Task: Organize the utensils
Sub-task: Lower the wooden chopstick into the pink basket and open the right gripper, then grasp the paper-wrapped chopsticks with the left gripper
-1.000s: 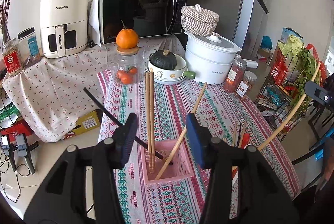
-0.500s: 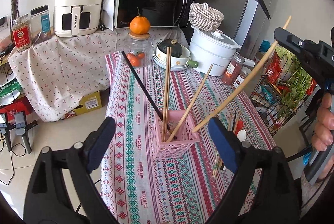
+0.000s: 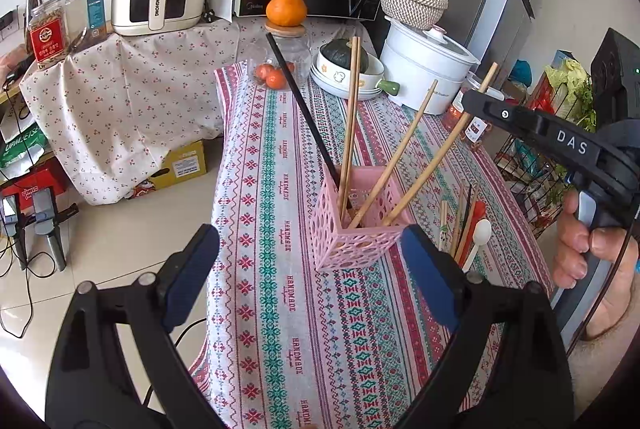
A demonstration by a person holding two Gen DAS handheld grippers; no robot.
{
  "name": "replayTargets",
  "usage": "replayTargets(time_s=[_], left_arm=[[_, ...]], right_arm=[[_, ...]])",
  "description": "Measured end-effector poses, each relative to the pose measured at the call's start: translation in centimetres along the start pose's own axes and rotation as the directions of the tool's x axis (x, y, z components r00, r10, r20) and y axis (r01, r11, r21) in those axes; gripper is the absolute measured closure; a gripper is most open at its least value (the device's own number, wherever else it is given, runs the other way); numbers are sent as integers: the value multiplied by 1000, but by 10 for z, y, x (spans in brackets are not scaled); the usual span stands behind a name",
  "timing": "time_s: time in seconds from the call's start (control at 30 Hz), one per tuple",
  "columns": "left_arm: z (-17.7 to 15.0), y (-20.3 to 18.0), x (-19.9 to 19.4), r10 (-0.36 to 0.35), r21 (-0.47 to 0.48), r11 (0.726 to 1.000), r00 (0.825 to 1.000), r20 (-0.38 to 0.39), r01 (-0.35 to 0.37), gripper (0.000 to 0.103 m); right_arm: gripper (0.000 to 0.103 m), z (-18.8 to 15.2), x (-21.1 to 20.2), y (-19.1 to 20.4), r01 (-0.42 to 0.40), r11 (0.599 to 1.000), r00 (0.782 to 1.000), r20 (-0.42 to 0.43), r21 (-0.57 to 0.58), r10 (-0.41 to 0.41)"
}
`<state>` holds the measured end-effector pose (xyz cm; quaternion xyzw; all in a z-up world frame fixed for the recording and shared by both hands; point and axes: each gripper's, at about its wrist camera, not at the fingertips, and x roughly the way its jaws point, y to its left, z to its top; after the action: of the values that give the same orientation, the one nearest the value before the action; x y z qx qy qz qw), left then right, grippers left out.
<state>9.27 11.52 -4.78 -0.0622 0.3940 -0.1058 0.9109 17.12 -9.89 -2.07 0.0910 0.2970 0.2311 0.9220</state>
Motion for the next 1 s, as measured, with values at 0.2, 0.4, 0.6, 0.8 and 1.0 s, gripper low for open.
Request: replayTargets(time_s=[0.2,0.4,0.6,0.8,1.0], left_arm=[[2,-7,-1,-6,19,1000,1000,2,6,11],[5,-22,-5,-13,37,999,1000,11,13,11],[7,-51,-10,-45,93,995,999,30,42,10],[9,-84,-9,-66,141,988,997,42,60,6],[5,-111,2,-66,197,979,998,24,60,5]], right_arm=[[82,0,1,-9,16,1000,1000,-10,21,-15],[43,9,-30,-20,44,998,998,32,40,-46],[21,7,-58,-40,100,995,995,4,31,-100],[16,-7,-74,-68,180,983,983,-40,25,-179],[13,-23,-82,-101,237,969,969,-84,69,-231]])
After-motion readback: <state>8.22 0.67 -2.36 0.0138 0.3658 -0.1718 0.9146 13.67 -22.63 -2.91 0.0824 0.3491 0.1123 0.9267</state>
